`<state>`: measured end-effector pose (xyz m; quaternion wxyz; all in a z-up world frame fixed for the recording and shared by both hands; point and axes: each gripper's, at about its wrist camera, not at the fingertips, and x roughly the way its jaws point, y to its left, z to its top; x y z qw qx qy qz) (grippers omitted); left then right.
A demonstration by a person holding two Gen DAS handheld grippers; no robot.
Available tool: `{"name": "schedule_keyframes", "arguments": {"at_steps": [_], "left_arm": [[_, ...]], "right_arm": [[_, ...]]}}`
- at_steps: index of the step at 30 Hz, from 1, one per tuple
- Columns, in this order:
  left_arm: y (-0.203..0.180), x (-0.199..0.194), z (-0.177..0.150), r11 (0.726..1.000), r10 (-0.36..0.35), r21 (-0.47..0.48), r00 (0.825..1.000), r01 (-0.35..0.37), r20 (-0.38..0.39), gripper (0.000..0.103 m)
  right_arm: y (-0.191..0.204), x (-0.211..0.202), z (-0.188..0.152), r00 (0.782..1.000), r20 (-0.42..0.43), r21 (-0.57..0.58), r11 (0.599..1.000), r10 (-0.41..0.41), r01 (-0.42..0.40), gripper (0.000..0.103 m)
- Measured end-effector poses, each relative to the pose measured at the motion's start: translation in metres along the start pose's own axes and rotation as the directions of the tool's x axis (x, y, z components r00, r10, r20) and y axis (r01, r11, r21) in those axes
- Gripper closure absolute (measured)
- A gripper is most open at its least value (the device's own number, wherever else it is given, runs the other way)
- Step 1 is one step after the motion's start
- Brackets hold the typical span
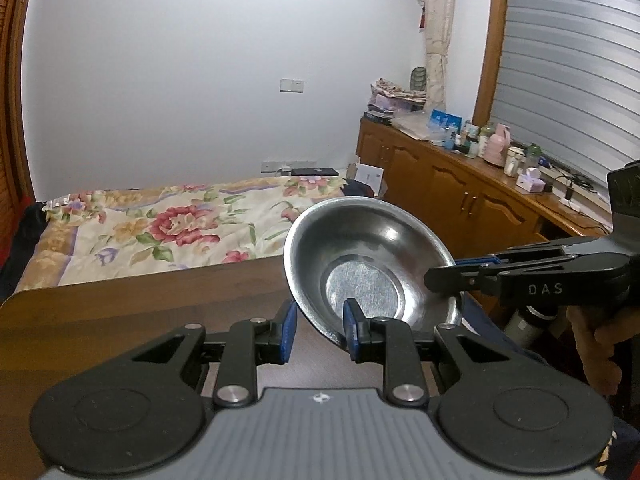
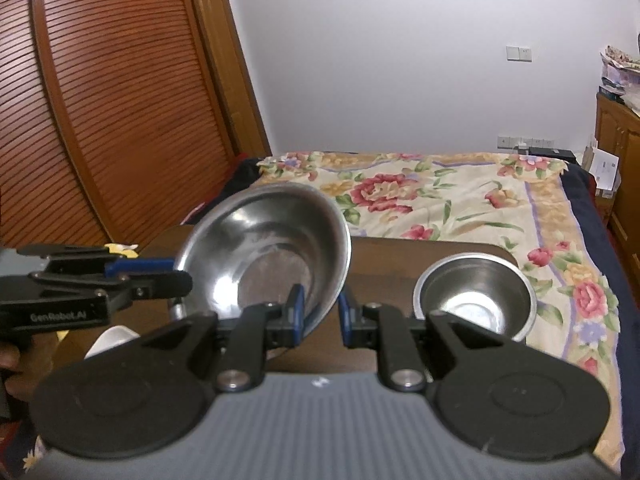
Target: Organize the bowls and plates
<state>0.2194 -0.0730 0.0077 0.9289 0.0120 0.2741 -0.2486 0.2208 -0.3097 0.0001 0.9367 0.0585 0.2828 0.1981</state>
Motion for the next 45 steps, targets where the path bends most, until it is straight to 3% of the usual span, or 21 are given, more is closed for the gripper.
{"name": "schedule_keyframes", "arguments": {"at_steps": [13,34,45], "left_arm": [[-0.018,-0.041,-0.037,0.999,-0.002,0.037,1.0,0.002,-0.002,0.076],[-0.023,-0.047,-0.098,0.998,0.006,0.061,0.997,-0.001,-0.073,0.076],[-0.02,-0.042,-0.124,1.0,0.002,0.019,0.998,-0.001,-0.059,0.075]], "right_arm": [[0.021,-0.032,-0.036,1.0,-0.003,-0.019,1.0,0.014,-0.014,0.083],[0.041,-0.037,-0.09,0.999,-0.045,-0.049,0.999,-0.001,-0.002,0.082],[0.047,-0.04,-0.118,0.999,0.037,-0.037,0.999,-0.033,0.034,0.082]]}}
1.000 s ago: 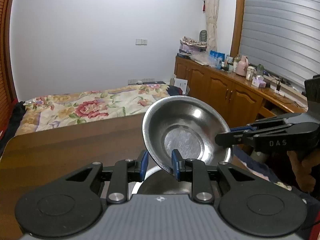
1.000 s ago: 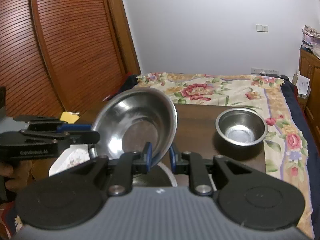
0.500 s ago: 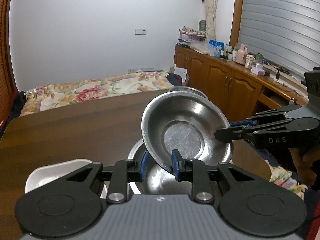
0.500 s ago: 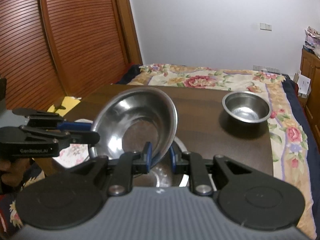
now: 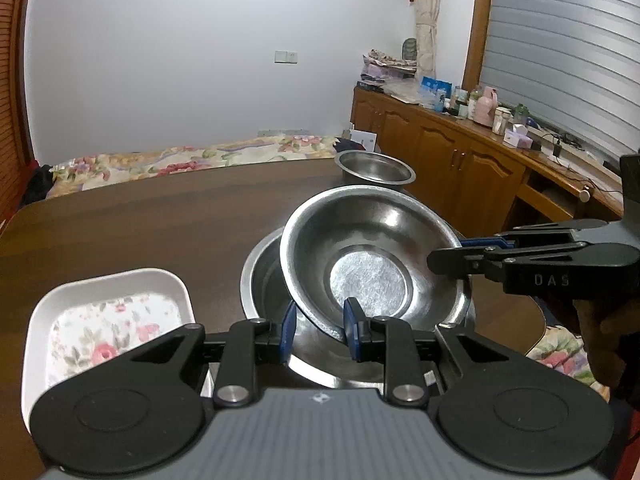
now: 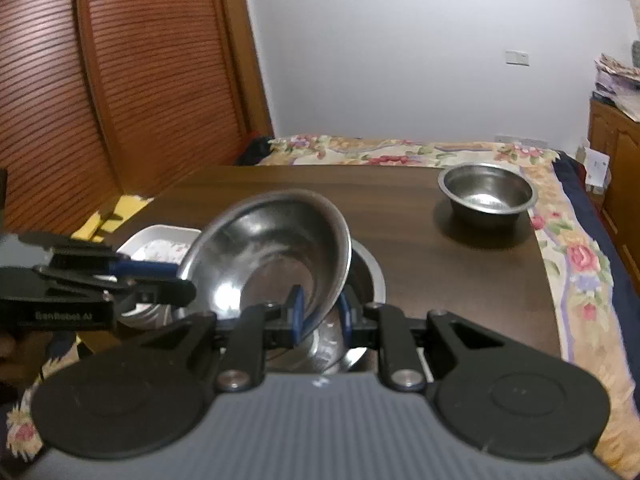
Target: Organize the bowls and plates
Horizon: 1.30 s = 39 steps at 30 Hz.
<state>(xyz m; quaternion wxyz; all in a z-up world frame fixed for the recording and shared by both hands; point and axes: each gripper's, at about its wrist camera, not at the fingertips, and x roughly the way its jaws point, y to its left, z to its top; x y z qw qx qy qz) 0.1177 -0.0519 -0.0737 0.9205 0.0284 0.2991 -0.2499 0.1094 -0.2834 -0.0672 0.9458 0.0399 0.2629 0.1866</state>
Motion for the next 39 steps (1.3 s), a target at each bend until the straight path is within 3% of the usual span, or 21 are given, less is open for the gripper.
{"name": "schedule_keyframes", "arguments": {"at_steps": [13,22,27,39], "left_arm": [[0.0,0.011,-0.011,1.0,-0.007,0.009,1.0,0.007,-0.024,0.076],[0.01,0.001,-0.009,0.999,-0.016,-0.045,1.0,0.017,0.013,0.078],[0.018,-0.014,-0.01,0.993,-0.012,-0.114,0.999,0.017,0.044,0.078],[0.022,-0.023,-0.008,0.994,0.045,-0.104,0.996,-0.037,0.073,0.078]], "right_arm": [[-0.007,0.006,-0.01,0.998,0.058,0.067,0.997,-0.034,0.03,0.09],[0.004,0.012,-0.01,0.994,0.05,-0.027,0.995,-0.099,0.1,0.095],[0.006,0.014,-0.01,0.995,0.043,-0.031,0.995,-0.095,0.097,0.095],[0.019,0.026,-0.008,0.989,0.003,-0.135,0.98,-0.148,0.147,0.09]]}}
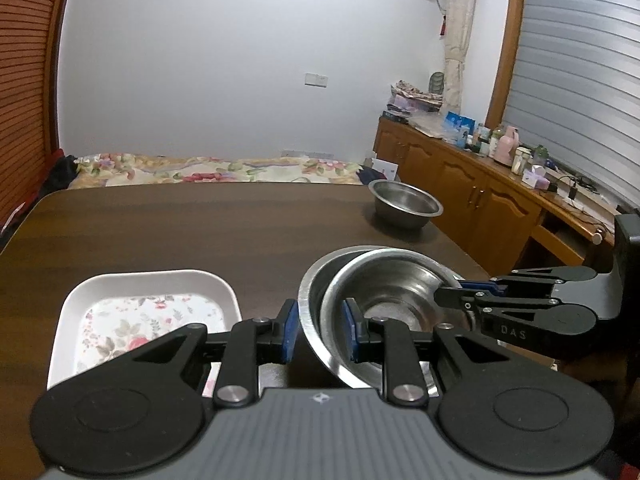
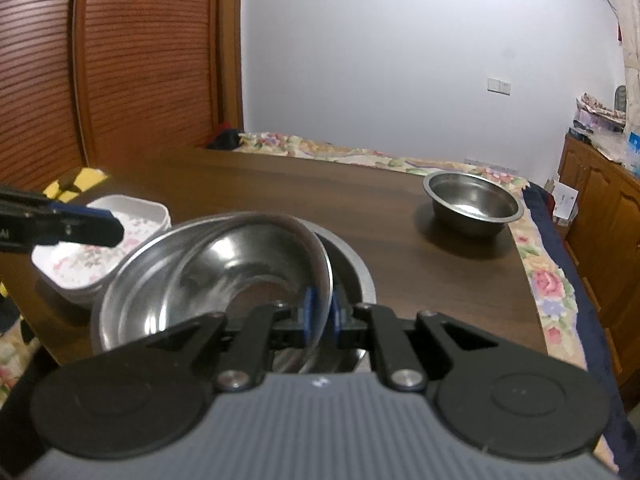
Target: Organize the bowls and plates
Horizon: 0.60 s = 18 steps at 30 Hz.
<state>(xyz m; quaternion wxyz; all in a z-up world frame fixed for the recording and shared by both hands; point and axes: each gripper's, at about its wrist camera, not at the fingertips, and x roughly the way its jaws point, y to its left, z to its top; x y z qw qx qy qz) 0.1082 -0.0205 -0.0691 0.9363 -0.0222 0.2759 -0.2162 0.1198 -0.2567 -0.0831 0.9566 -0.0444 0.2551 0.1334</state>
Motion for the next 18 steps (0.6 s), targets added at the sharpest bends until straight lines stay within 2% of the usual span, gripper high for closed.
{"name": "schedule_keyframes", "arguments": {"at_steps": [6,9,12,18], "left_arm": [[0.0023,0.0023,-0.0066,1.0,0.022,-0.003,1.0,-0.022,-0.004,0.078],[0.0045,0.0017,-0.008,1.0,0.025,-0.005,1.0,-0.025,-0.003,0.078],[0.004,0.0022,-0.0097,1.0,0.022,-0.008,1.0,-0.022,-0.004,0.078],[0.0061,0.0008,-0.0077,1.0,0.018,-0.009,1.0,-0.018,0.005,0.078]], "right_arm": [[0.0018,0.0006,0.0013,1.0,-0.006,-0.029,1.0,-0.006,0.006,0.089],[0.0028,0.0,0.0022,1.0,0.007,-0.034,0.999,-0.015,0.015,0.089],[0.0015,-0.0029,0.0038,1.0,0.03,-0.026,1.0,-0.003,0.004,0.083],[-0.001,-0.0076,0.0075,0.998,0.063,-0.004,1.0,0.003,-0.003,0.083]]}}
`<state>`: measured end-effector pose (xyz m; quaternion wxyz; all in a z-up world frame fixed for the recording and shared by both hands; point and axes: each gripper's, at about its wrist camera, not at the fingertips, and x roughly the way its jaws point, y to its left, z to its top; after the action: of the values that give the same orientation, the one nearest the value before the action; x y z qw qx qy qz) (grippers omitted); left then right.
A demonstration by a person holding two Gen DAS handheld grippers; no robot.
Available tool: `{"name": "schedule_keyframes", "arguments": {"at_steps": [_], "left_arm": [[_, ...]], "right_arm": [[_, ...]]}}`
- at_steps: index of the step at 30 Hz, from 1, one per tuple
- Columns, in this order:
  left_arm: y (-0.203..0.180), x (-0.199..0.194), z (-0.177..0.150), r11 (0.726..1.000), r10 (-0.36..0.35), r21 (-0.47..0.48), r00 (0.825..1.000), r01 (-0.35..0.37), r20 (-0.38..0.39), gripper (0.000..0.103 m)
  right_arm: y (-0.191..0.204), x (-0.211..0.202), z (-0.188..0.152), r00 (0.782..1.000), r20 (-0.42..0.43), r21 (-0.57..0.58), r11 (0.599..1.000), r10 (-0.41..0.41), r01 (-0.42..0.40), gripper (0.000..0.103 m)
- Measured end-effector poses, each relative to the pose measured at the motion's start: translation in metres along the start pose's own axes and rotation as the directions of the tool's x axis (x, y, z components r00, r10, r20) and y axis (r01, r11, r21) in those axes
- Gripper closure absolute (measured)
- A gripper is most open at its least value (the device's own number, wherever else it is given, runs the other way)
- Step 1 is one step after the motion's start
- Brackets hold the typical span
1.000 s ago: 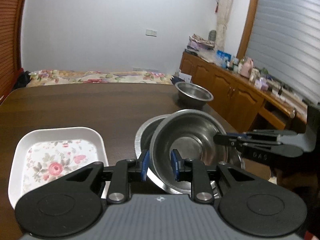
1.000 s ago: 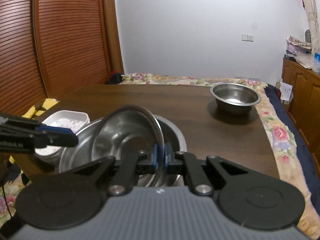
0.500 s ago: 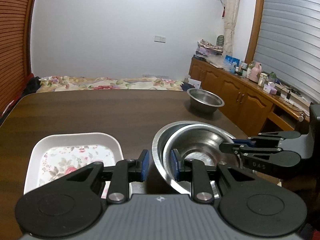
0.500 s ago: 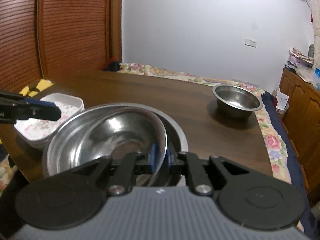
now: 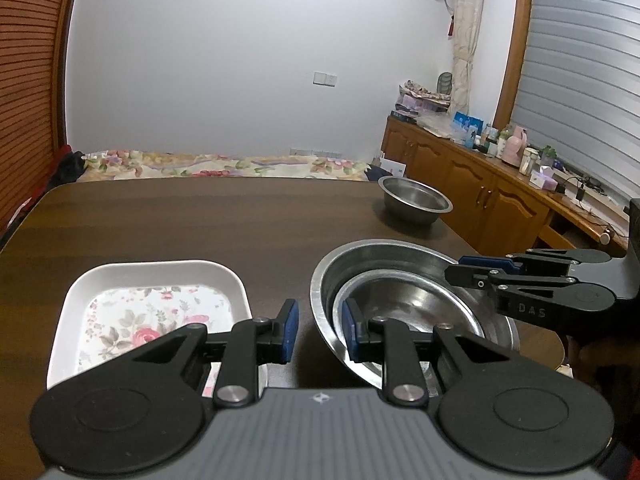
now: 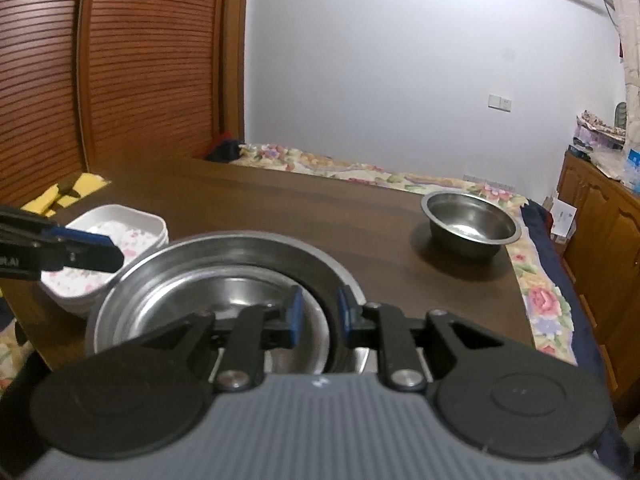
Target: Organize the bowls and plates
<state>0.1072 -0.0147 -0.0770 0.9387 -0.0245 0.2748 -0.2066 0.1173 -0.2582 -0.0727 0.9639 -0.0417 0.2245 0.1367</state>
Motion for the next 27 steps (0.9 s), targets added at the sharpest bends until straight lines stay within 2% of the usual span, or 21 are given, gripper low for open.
{"name": "schedule_keyframes", "arguments": {"at_steps": [9,18,21,24,27], "left_arm": [[-0.001,-0.002,0.007,1.0,0.02,0.008,1.0,-0.02,0.014,0.078],[-0.005,-0.001,0.012,0.999,0.028,0.029,0.999,-0.029,0.022,0.078],[-0.007,0.001,0.016,0.999,0.025,0.044,0.999,-0.026,0.022,0.076],[-0.011,0.008,0.025,0.998,0.019,0.066,1.0,-0.021,0.024,0.07],[-0.016,0.016,0.036,0.996,0.008,0.086,1.0,-0.01,0.025,0.063]], "right_arm": [[-0.004,-0.016,0.003,0.998,0.066,0.035,0.999,-0.003,0.001,0.083],[-0.012,-0.023,0.004,0.995,0.092,0.064,0.998,-0.032,0.026,0.082],[-0.017,-0.023,0.004,0.994,0.098,0.068,0.997,-0.043,0.037,0.075],[-0.024,-0.021,0.005,0.993,0.102,0.066,0.997,-0.054,0.047,0.071],[-0.036,-0.017,0.009,0.992,0.108,0.07,0.996,-0.07,0.062,0.061]]}}
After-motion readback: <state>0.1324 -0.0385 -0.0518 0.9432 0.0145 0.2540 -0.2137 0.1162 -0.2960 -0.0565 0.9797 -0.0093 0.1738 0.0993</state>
